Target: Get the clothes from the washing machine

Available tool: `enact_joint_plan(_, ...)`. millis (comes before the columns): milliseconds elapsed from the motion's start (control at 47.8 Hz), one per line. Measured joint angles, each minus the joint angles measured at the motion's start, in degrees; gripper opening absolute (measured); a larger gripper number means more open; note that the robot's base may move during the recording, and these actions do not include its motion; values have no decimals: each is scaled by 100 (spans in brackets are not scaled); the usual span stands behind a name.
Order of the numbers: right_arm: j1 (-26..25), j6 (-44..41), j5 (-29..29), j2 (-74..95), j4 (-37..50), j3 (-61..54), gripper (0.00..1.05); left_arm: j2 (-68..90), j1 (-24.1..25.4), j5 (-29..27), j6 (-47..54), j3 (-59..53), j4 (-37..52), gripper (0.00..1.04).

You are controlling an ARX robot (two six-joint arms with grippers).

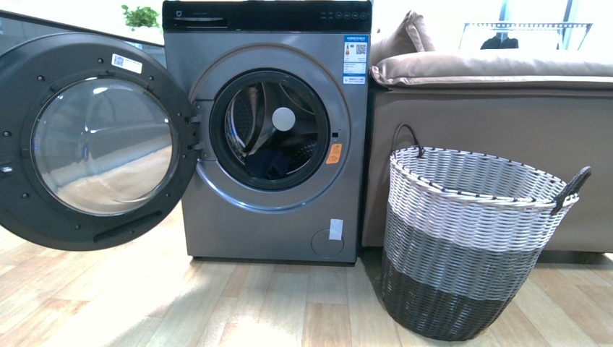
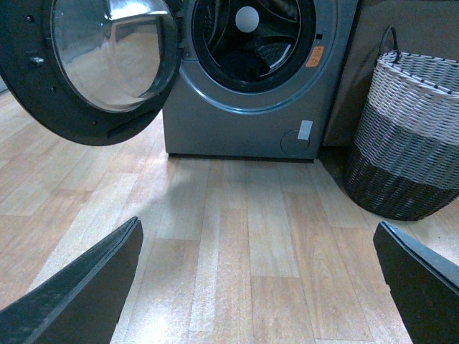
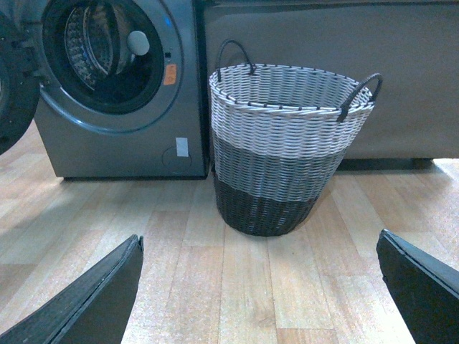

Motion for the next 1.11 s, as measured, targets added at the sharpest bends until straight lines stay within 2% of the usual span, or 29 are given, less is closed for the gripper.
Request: enact_joint_plan(1110, 0, 0, 0, 0, 0, 0, 97, 0, 0, -2, 0, 0, 0, 98)
